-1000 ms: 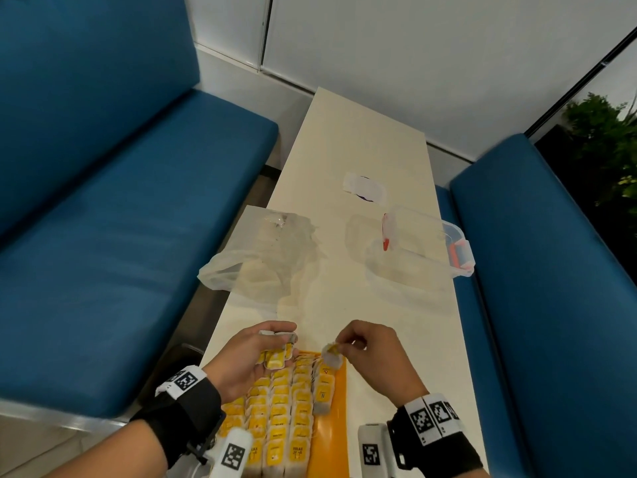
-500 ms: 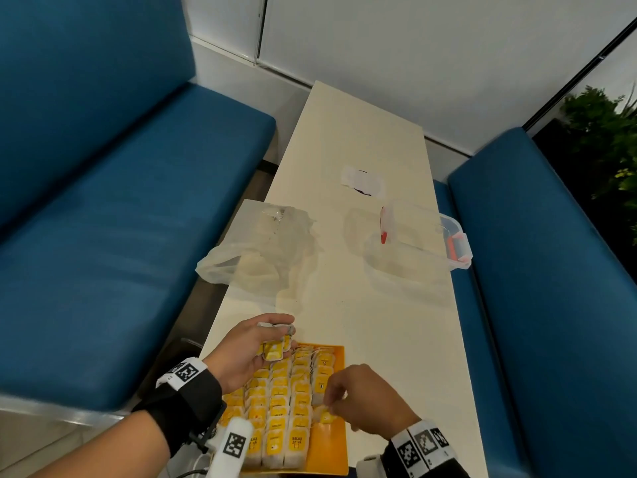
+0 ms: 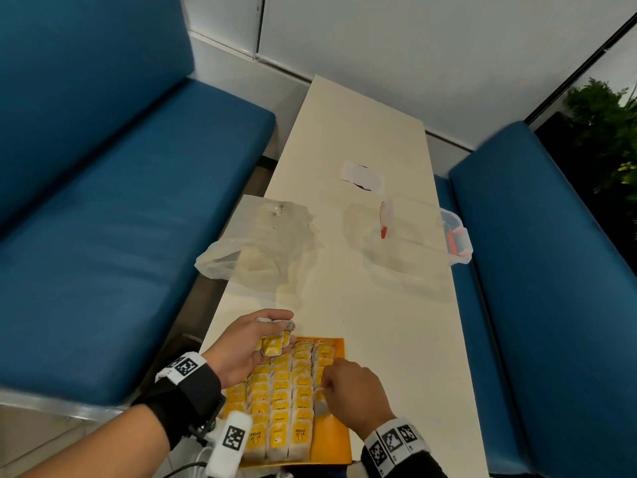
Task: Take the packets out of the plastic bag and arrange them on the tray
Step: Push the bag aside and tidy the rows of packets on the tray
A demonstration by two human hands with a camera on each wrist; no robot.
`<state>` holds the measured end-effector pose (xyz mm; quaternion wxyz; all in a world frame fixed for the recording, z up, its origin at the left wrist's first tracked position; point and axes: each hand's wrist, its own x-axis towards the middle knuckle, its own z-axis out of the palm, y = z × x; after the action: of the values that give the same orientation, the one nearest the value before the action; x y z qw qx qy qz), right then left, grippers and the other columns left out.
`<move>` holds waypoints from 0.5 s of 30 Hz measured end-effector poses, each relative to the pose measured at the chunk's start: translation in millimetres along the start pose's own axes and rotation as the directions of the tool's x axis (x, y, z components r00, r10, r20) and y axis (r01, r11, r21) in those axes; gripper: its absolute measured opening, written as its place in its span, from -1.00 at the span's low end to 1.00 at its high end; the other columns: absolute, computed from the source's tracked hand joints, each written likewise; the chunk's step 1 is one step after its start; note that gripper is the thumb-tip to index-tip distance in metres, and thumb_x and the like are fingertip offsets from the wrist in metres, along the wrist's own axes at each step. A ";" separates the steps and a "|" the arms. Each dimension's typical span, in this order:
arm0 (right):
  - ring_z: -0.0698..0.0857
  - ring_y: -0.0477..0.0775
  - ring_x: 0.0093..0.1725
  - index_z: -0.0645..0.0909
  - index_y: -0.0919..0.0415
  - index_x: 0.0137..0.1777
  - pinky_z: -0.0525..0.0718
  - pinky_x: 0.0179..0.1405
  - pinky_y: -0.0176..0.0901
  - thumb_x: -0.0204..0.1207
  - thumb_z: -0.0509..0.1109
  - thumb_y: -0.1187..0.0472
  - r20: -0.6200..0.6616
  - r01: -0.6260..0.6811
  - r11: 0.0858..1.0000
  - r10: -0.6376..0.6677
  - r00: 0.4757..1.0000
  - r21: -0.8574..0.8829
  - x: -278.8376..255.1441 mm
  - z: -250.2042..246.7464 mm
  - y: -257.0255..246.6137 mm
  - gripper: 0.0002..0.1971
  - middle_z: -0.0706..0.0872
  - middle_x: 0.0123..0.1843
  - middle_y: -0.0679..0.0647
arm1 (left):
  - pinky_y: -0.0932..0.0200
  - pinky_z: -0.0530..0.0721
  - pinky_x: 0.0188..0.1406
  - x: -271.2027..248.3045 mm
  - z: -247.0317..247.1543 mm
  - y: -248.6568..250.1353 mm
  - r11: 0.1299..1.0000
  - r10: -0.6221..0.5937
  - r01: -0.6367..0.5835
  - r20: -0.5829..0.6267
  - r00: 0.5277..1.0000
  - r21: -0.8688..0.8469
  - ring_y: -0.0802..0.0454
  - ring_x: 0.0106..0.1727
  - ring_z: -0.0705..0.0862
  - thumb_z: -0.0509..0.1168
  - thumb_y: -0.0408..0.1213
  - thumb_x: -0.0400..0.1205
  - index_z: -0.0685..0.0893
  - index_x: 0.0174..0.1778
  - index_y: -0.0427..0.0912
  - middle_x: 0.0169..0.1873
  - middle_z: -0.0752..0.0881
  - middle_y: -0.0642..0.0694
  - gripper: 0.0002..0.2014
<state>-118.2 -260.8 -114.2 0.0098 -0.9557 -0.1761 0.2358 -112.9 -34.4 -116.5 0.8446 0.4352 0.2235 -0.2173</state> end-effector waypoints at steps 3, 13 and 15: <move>0.72 0.18 0.01 0.65 0.07 0.05 0.51 -0.17 -0.11 0.60 0.23 0.18 -0.010 0.008 0.999 -0.008 1.000 -0.048 0.1 2.0 -1.6 -0.82 0.66 0.11 0.04 | 0.07 0.84 -0.12 0.3 0.2 -0.4 1.000 -0.001 0.001 -0.002 1.000 0.008 -0.14 0.02 0.86 0.36 -0.46 0.69 0.77 0.28 -0.27 0.22 0.78 -0.36 -0.75; 0.72 0.25 0.03 0.59 0.13 0.12 0.44 -0.21 -0.10 0.61 0.19 0.15 -0.020 -0.018 0.998 0.017 1.000 -0.058 1.4 3.5 -7.7 -0.81 0.64 0.15 0.09 | 0.04 0.85 -0.04 0.8 -1.4 -1.4 1.000 -0.009 0.010 -0.008 1.000 0.009 -0.20 0.07 0.86 0.37 -0.46 0.69 0.78 0.27 -0.27 0.21 0.80 -0.36 -0.75; 0.72 0.25 0.04 0.59 0.13 0.14 0.44 -0.20 -0.10 0.63 0.18 0.16 -0.019 -0.026 0.998 0.025 1.000 -0.058 1.5 3.9 -8.8 -0.80 0.64 0.16 0.09 | 0.03 0.85 -0.02 0.7 -1.6 -1.2 1.000 -0.010 0.010 -0.011 1.000 0.013 -0.20 0.08 0.86 0.37 -0.46 0.69 0.78 0.27 -0.27 0.21 0.80 -0.35 -0.75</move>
<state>-121.7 -252.3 -117.4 -0.0196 -0.9598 -0.1706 0.2219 -113.4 -33.8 -118.6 0.8395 0.4407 0.2289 -0.2206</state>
